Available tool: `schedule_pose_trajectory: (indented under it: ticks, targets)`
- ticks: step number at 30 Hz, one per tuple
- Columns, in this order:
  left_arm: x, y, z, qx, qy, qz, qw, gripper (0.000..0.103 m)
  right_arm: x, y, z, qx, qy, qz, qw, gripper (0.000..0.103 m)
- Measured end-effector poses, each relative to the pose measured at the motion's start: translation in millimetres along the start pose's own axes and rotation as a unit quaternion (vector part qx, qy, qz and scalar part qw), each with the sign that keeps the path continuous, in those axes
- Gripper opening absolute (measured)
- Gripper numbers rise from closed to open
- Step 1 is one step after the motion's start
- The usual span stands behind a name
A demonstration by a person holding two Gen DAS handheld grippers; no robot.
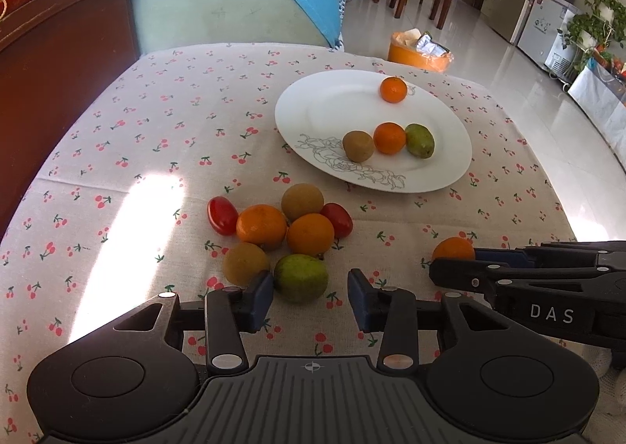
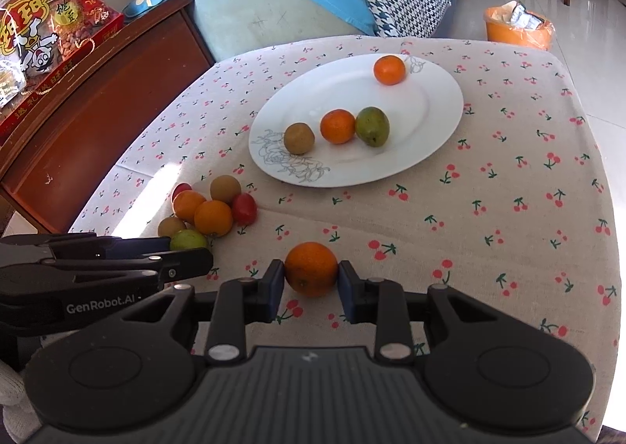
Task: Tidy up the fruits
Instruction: 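Grasp a mandarin orange with the right gripper while the left gripper grasps a green lime, then carry the lime and orange onto the white plate and open both grippers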
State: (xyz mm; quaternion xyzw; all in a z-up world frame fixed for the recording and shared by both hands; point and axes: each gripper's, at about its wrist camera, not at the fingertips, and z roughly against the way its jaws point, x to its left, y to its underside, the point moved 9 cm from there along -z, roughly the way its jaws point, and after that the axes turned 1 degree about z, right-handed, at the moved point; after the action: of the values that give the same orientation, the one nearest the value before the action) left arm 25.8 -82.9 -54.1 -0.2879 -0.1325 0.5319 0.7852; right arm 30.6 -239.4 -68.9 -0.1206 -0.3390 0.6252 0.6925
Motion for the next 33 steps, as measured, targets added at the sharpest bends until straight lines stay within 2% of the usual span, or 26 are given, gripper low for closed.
schedule_pose_trajectory:
  ticks: [3,7,23,33]
  targets:
    - [-1,1,-5,0.002,-0.003,-0.003,1.0000,0.039,-1,1,-1,0.002,-0.003,-0.007,1.000,0.030]
    - [-2,4,-10,0.006,-0.005,-0.008,0.9999,0.028,-2,0,-1,0.001,-0.003,-0.006,1.000,0.030]
    - [-6,4,-10,0.001,-0.007,-0.014,0.9999,0.028,-1,0,-1,-0.003,-0.003,-0.001,1.000,0.030]
    - [-12,-12,4,-0.028,0.005,-0.002,0.9996,0.028,-2,-7,4,-0.019,-0.014,-0.019,1.000,0.030]
